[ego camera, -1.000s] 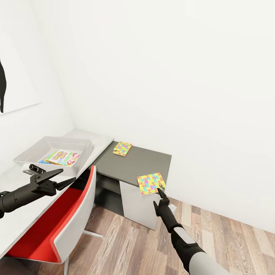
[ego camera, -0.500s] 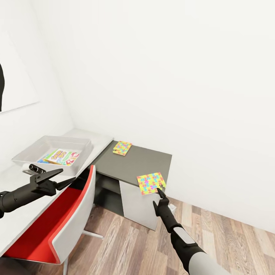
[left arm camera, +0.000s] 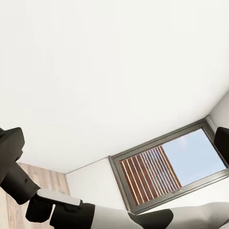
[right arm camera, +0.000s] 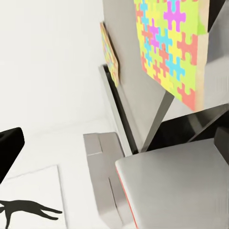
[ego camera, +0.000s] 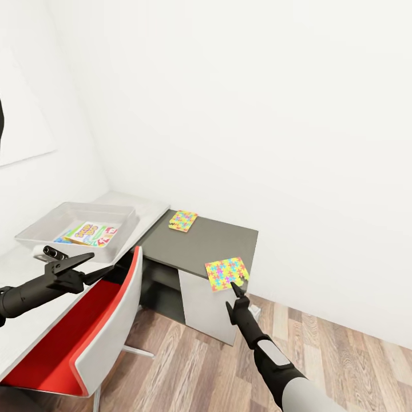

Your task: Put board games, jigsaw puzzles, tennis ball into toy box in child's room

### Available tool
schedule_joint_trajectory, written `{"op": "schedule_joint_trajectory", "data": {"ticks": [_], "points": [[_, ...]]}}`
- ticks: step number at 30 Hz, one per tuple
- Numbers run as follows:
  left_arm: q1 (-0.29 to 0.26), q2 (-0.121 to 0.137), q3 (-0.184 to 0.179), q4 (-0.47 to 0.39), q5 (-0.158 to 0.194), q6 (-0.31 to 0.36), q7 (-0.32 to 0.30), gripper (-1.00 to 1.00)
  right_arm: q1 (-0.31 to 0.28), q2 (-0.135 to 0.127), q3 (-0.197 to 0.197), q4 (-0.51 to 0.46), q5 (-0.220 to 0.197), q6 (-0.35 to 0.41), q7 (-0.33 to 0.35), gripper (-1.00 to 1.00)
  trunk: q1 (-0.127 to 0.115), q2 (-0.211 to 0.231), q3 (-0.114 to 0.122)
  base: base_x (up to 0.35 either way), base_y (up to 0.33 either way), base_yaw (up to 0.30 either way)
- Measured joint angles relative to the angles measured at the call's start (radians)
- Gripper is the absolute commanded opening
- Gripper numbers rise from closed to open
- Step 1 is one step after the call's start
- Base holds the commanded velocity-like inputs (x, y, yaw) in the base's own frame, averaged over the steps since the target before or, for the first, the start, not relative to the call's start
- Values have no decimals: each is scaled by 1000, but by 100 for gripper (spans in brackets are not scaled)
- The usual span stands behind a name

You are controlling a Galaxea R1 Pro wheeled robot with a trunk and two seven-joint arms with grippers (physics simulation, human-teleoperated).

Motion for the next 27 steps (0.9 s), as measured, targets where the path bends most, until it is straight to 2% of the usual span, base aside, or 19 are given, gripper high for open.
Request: {"op": "schedule_joint_trajectory", "data": {"ticks": [27], "points": [[0,1,0,1,-1,0,0,100,0,-14,2,0,0,-34,1,100,104,-189,-85,0,0,0]]}}
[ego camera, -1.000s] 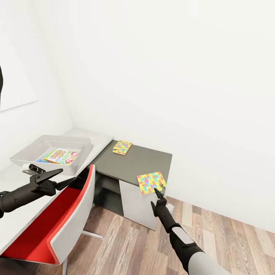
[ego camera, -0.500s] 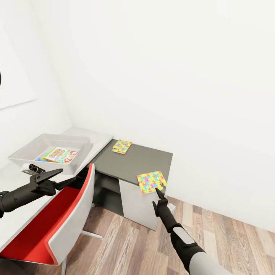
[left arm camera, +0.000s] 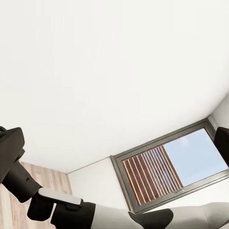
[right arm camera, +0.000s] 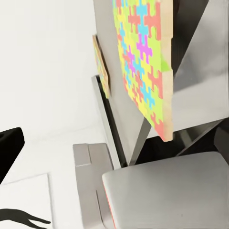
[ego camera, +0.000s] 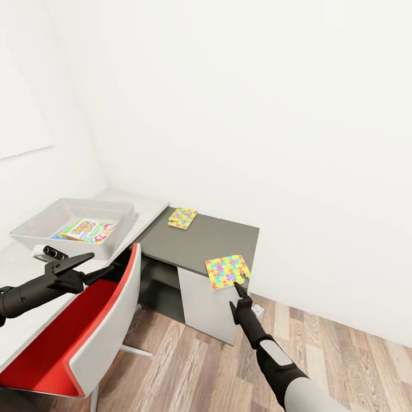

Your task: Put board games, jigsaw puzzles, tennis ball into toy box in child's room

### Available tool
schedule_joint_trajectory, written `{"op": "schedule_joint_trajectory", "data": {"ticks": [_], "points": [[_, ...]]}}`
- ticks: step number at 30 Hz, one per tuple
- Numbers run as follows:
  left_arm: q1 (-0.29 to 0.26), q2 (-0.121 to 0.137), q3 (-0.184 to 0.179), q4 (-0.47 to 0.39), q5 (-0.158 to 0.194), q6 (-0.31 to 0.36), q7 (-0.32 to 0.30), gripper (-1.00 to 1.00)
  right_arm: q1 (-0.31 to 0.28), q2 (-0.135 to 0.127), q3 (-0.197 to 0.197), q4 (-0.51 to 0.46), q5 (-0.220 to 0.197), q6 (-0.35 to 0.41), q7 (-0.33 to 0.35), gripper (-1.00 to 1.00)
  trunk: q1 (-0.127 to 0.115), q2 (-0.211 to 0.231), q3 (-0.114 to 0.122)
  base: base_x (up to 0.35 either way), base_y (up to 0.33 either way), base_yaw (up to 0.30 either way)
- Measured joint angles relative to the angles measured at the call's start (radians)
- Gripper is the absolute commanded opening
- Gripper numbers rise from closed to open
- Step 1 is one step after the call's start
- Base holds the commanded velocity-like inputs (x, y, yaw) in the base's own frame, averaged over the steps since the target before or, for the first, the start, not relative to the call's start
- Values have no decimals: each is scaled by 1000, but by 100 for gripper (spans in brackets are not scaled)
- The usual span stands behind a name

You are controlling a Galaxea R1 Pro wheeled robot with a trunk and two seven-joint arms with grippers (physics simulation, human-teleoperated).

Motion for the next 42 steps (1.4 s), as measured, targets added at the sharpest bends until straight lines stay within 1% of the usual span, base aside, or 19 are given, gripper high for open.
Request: {"op": "schedule_joint_trajectory", "data": {"ticks": [28,42], "points": [[0,0,0,0,2,0,-1,100,0,1,1,0,1,0,1,100,107,-196,-88,0,0,0],[1,2,1,0,3,0,-1,100,0,4,3,-1,1,0,2,100,107,-196,-88,0,0,0]]}}
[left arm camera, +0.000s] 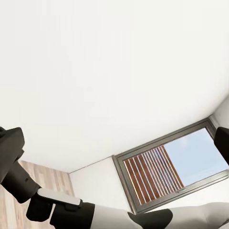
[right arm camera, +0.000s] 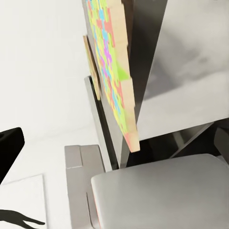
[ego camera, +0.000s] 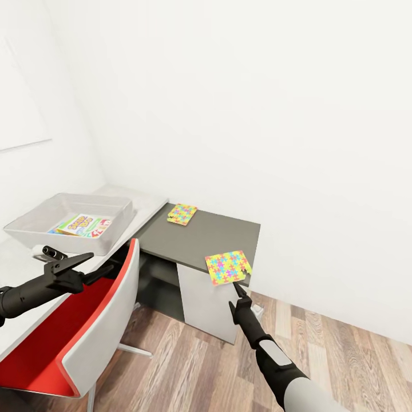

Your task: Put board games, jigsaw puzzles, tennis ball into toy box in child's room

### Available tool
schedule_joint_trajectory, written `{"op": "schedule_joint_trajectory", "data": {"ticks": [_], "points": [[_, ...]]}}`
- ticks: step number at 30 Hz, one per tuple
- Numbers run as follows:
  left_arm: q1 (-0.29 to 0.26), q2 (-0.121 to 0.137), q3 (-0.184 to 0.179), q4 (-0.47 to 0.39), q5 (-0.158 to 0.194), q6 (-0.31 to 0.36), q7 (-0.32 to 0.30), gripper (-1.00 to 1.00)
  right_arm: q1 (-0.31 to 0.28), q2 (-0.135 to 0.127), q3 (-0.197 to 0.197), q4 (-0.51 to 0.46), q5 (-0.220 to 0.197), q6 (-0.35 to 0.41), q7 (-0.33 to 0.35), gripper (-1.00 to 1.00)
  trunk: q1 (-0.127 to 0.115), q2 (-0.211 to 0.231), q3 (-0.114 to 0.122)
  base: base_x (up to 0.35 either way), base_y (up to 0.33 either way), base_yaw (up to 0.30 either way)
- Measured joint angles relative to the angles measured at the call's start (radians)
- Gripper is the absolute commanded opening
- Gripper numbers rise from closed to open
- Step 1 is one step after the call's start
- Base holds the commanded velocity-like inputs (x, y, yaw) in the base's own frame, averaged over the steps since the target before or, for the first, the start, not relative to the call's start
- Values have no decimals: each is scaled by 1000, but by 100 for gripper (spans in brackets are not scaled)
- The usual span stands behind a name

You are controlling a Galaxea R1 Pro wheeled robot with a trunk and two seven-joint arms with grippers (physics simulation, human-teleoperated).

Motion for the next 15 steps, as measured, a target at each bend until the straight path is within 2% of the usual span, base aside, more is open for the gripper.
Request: {"op": "schedule_joint_trajectory", "data": {"ticks": [15], "points": [[0,0,0,0,-1,0,0,100,0,-2,-1,-1,0,0,0,100,0,0,0,9,43,0]]}}
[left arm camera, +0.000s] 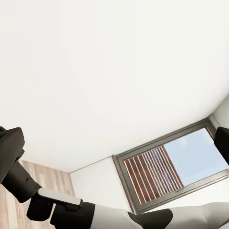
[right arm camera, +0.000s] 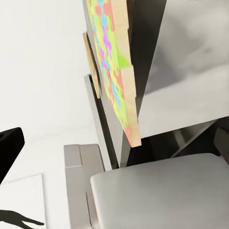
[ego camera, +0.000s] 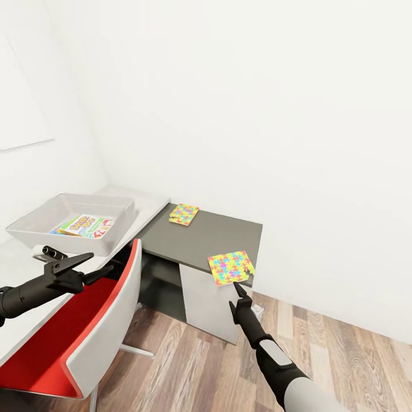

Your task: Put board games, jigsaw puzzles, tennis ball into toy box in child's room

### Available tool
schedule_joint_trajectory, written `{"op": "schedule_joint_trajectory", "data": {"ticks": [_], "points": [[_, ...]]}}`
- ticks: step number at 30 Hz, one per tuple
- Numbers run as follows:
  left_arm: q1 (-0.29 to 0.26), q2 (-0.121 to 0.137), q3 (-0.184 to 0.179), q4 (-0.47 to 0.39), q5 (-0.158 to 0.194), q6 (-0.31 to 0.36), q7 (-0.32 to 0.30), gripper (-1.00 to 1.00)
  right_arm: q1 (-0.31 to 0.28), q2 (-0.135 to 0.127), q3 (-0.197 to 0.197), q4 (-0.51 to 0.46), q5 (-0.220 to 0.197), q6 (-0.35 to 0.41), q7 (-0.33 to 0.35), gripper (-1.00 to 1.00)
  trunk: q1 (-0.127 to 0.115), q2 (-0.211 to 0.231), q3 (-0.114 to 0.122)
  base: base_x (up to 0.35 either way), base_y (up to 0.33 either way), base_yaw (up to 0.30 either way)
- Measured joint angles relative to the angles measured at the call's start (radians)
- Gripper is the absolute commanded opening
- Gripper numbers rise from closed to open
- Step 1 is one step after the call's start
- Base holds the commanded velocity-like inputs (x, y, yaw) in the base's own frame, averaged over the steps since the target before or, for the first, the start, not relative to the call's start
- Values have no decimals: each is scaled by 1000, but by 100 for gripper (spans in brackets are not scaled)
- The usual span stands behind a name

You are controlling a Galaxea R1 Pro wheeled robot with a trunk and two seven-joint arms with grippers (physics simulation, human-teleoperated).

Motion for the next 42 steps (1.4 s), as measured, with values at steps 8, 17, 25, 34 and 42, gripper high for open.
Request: {"op": "schedule_joint_trajectory", "data": {"ticks": [8,17,25,34,42], "points": [[0,0,0,0,-1,0,0,100,0,0,0,0,0,0,0,100,0,0,0,109,2,0],[0,0,0,0,-1,0,0,100,0,-1,0,0,0,0,0,100,0,0,0,93,0,0],[0,0,0,0,-1,0,0,100,0,-1,0,0,0,0,0,100,0,0,0,6,7,0],[0,0,0,1,-1,0,0,100,0,-1,0,0,0,0,0,100,0,0,0,0,74,0],[0,0,0,1,-2,0,0,100,0,-1,0,1,0,0,0,100,0,0,0,1,6,0]]}}
